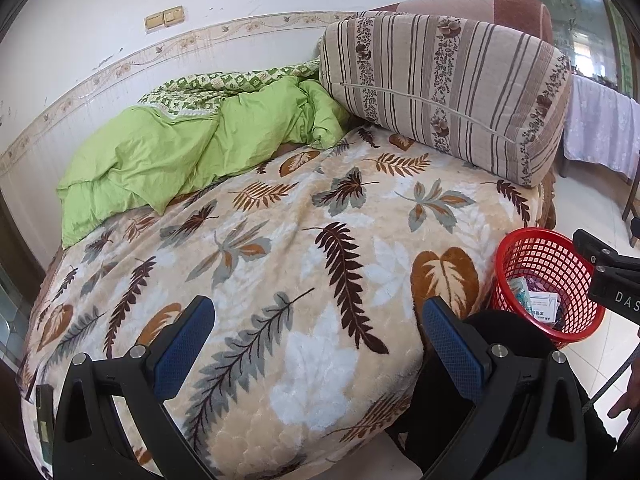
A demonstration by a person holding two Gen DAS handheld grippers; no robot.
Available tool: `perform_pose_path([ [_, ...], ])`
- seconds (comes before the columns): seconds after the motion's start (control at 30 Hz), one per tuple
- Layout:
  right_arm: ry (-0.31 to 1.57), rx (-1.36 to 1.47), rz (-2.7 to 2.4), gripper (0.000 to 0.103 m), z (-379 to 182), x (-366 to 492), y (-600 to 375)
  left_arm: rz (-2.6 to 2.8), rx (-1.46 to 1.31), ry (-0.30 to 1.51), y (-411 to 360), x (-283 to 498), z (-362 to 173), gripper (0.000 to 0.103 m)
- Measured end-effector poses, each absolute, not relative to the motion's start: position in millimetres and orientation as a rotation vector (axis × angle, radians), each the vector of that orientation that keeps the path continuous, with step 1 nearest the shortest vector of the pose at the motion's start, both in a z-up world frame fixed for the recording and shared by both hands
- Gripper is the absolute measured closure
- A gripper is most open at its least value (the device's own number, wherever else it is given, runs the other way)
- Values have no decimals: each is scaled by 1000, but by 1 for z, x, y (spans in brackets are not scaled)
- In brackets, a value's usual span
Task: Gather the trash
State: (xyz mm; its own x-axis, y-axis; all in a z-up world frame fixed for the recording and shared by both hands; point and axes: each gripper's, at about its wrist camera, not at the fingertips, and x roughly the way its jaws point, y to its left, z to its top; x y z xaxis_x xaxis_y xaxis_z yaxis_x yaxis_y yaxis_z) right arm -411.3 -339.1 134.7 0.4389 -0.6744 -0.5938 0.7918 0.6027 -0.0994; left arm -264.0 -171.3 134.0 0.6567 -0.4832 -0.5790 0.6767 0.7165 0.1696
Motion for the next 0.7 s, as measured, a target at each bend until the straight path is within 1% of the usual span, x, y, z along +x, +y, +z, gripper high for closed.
perform_pose_path([
  [0.7, 650, 218, -916, 1, 132, -412, -341, -675, 387, 533, -169, -263, 133, 0],
])
